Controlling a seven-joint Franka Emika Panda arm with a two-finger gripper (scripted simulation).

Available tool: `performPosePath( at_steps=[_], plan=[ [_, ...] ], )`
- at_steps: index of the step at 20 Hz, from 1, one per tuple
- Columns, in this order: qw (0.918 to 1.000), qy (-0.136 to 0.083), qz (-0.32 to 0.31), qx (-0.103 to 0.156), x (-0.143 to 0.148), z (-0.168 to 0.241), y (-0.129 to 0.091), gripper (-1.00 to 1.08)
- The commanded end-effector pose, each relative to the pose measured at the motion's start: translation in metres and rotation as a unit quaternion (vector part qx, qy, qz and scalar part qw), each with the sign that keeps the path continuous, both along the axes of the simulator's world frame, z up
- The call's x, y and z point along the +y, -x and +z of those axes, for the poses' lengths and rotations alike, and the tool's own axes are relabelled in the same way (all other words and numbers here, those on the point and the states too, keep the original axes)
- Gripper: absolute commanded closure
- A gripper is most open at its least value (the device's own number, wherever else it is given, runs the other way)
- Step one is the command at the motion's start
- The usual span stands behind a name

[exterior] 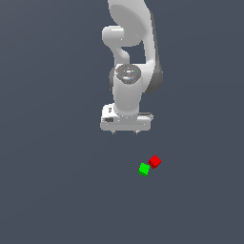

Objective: Stack the red cube on top of the green cube.

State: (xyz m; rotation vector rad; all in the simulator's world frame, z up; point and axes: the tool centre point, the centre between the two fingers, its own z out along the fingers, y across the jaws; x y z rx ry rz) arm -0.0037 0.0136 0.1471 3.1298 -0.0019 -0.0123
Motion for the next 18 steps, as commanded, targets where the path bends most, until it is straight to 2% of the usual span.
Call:
performPosePath(
  at_steps=[1,10,18],
  plan=[
    [1.0,0.0,0.0,0.0,0.0,0.0,0.0,-0.92],
    [0.9998,0.0,-0.021,0.0,0.008,-0.004,0.0,-0.92],
    [0.9972,0.0,-0.075,-0.001,0.028,-0.013,-0.003,-0.92]
  ],
)
